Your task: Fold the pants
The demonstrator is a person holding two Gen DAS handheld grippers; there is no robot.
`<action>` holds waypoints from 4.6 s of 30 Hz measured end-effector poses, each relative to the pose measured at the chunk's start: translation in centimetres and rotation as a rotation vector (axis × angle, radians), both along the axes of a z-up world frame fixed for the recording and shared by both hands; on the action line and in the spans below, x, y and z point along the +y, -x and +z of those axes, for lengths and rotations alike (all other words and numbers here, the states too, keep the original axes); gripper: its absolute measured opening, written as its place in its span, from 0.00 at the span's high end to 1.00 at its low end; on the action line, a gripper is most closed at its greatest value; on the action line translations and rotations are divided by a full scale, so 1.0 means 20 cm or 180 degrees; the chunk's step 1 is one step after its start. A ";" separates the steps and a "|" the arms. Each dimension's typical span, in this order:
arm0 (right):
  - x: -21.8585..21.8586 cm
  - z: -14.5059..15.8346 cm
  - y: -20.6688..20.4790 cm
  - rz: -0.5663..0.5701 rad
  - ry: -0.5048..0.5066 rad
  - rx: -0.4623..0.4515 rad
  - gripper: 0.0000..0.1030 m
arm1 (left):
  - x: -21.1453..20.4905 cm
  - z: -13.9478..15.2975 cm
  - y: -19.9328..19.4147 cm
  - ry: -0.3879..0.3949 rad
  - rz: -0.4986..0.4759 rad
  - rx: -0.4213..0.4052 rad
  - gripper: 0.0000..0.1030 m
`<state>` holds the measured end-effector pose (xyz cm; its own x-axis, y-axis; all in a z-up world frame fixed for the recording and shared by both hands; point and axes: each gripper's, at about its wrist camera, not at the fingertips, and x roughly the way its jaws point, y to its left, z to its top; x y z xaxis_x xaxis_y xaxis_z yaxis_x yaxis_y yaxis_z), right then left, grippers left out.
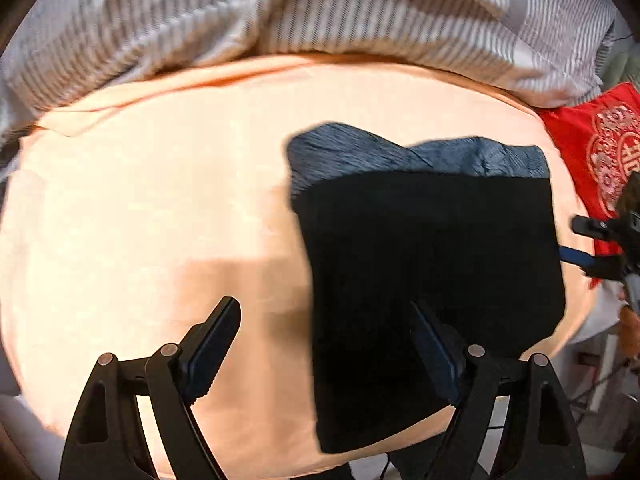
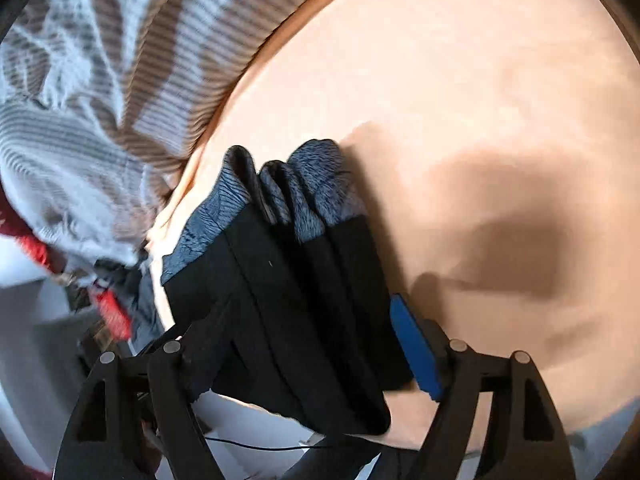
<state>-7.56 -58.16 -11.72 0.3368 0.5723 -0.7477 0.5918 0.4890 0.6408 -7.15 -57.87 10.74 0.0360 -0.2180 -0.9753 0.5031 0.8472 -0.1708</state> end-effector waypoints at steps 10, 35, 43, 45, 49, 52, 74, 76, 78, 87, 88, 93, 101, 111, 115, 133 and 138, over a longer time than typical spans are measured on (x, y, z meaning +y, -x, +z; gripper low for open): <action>0.19 0.31 -0.08 0.0106 0.0787 -0.0327 0.83 | -0.01 0.14 0.09 0.0074 -0.0308 -0.0165 0.17; 0.35 0.13 -0.07 0.0425 0.1183 0.0042 0.86 | -0.14 -0.15 0.25 -0.0423 -0.0071 -0.0418 0.00; 0.35 0.14 -0.07 0.0411 0.1139 0.0030 0.83 | -0.13 -0.20 0.15 -0.0495 -0.0024 -0.0004 0.00; 0.34 0.15 -0.05 0.0392 0.1115 0.0070 0.83 | -0.12 -0.19 0.15 -0.0464 -0.0043 -0.0058 0.00; 0.37 0.21 0.00 0.0379 0.1165 0.0164 0.33 | -0.08 -0.10 0.20 -0.0508 -0.0124 -0.0202 0.00; 0.45 0.32 0.07 0.0405 0.1340 0.0129 0.19 | -0.01 0.00 0.25 -0.0463 -0.0105 -0.0305 0.00; 0.74 0.48 0.12 0.0845 0.2156 0.0309 0.00 | 0.16 0.12 0.54 -0.0594 0.0144 -0.0352 0.00; 0.73 0.48 0.12 0.0848 0.2174 0.0295 0.00 | 0.14 0.12 0.56 -0.0623 0.0118 -0.0371 0.00; 0.73 0.47 0.12 0.0864 0.2156 0.0292 0.00 | 0.12 0.13 0.58 -0.0637 0.0113 -0.0413 0.00; 0.69 0.43 0.13 0.0951 0.2059 0.0286 0.00 | 0.09 0.13 0.59 -0.0686 0.0117 -0.0427 0.00; 0.69 0.42 0.13 0.0971 0.2039 0.0274 0.00 | 0.09 0.13 0.59 -0.0703 0.0122 -0.0418 0.00; 0.67 0.40 0.13 0.0980 0.1980 0.0287 0.00 | 0.09 0.11 0.59 -0.0741 0.0173 -0.0382 0.00; 0.66 0.38 0.12 0.1013 0.1958 0.0299 0.00 | 0.07 0.11 0.61 -0.0766 0.0133 -0.0425 0.00; 0.68 0.37 0.12 0.1049 0.1943 0.0294 0.00 | 0.07 0.11 0.62 -0.0751 0.0079 -0.0419 0.00; 0.68 0.37 0.12 0.1048 0.1943 0.0282 0.00 | 0.06 0.11 0.63 -0.0754 0.0073 -0.0436 0.00; 0.72 0.38 0.14 0.1089 0.1911 0.0241 0.00 | 0.06 0.13 0.65 -0.0726 0.0069 -0.0468 0.00; 0.72 0.38 0.15 0.1096 0.1934 0.0224 0.00 | 0.06 0.13 0.65 -0.0728 0.0081 -0.0472 0.00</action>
<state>-10.53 -43.72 -4.06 0.1504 0.1114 -0.9823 0.3689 0.9155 0.1603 -20.22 -56.72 13.25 0.1848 0.0102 -0.9827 0.4862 0.8680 0.1005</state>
